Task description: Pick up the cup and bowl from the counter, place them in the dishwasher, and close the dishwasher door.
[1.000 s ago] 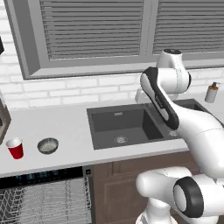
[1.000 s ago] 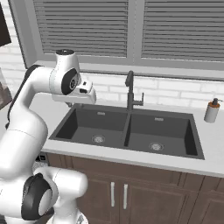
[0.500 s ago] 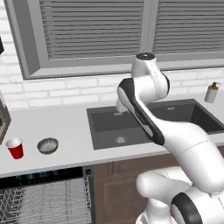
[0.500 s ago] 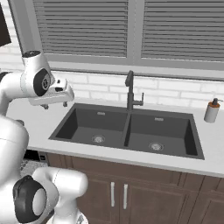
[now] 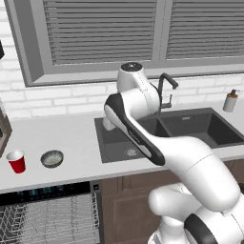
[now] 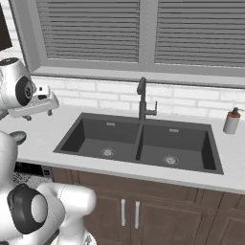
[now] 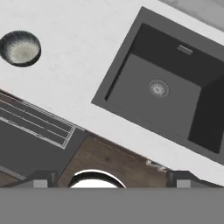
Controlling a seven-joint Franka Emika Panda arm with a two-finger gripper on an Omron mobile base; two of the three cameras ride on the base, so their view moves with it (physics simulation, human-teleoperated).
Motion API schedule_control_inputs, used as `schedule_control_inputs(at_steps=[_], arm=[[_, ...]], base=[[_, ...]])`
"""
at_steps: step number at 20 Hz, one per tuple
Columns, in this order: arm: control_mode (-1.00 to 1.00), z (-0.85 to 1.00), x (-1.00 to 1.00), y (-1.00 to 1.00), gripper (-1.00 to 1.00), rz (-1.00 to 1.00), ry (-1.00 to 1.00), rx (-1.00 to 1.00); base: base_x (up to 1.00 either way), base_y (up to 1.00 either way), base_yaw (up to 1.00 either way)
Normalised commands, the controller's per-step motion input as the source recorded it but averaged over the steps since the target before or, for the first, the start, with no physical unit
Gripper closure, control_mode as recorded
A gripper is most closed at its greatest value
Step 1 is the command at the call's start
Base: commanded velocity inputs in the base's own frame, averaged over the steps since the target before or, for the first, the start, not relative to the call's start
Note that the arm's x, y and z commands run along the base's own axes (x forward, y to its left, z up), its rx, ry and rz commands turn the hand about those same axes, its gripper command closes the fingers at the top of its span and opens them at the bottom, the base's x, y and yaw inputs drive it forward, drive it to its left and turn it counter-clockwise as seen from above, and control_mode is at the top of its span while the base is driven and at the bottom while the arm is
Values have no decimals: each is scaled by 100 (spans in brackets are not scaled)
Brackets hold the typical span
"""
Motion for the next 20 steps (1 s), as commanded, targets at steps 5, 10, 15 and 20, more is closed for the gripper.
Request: schedule_control_inputs(at_steps=[5,10,15,20], arm=[[-100,0,0,48,-100,0,0,0],[-100,0,1,53,-100,0,0,0],[-100,0,24,63,-100,0,-1,-4],[-100,-16,4,15,-100,-7,-13,3]], base=[[0,0,0],[0,0,0],[0,0,0],[0,0,0]])
